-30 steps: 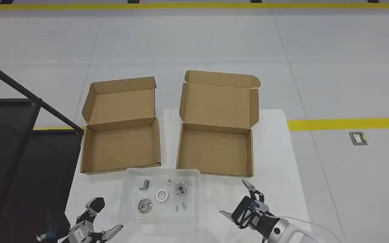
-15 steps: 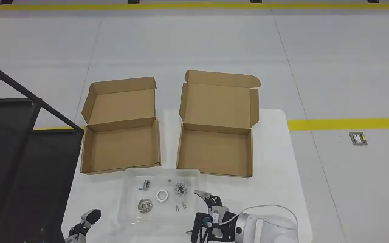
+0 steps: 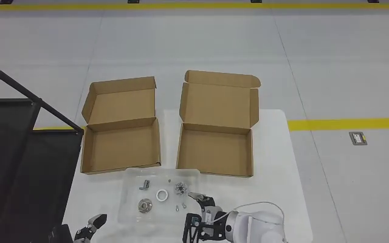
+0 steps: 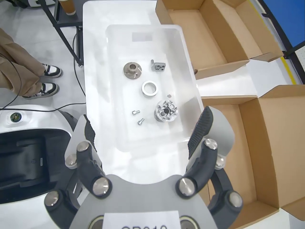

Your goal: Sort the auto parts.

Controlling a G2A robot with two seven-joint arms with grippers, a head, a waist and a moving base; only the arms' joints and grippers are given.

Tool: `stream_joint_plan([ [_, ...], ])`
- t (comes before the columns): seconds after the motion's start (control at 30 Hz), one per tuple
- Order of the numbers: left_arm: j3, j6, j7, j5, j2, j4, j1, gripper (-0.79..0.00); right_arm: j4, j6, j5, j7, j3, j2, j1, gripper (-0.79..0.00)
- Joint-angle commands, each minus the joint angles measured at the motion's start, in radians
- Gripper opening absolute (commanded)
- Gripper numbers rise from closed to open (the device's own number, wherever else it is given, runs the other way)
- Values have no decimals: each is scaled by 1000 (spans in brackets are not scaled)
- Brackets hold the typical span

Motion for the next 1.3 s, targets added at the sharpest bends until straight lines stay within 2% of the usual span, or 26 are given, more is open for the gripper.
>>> stream_joint_plan([
  [0.0,5,18,-3,-38,-1,30,-18,0,47,21,5,33,-52,-16,56,0],
  [0.17,3,39,-19,-108,0,82,-60,0,175,53,42,86,-194,-74,232,0],
  [0.3,-7,35,-15,-133,0,104,-72,0,269,88,95,188,-270,-122,348,0],
  [0.5,-6,21,-9,-144,0,125,-84,0,429,52,209,340,-365,-190,498,0],
  [0.73,-3,22,-10,-142,-1,127,-87,0,569,109,257,416,-425,-254,585,0],
  [1.17,-3,22,-10,-142,-1,127,-87,0,790,126,294,399,-472,-336,675,-3],
  [1.27,-3,22,-10,-142,-1,127,-87,0,837,122,304,391,-477,-351,688,-77],
])
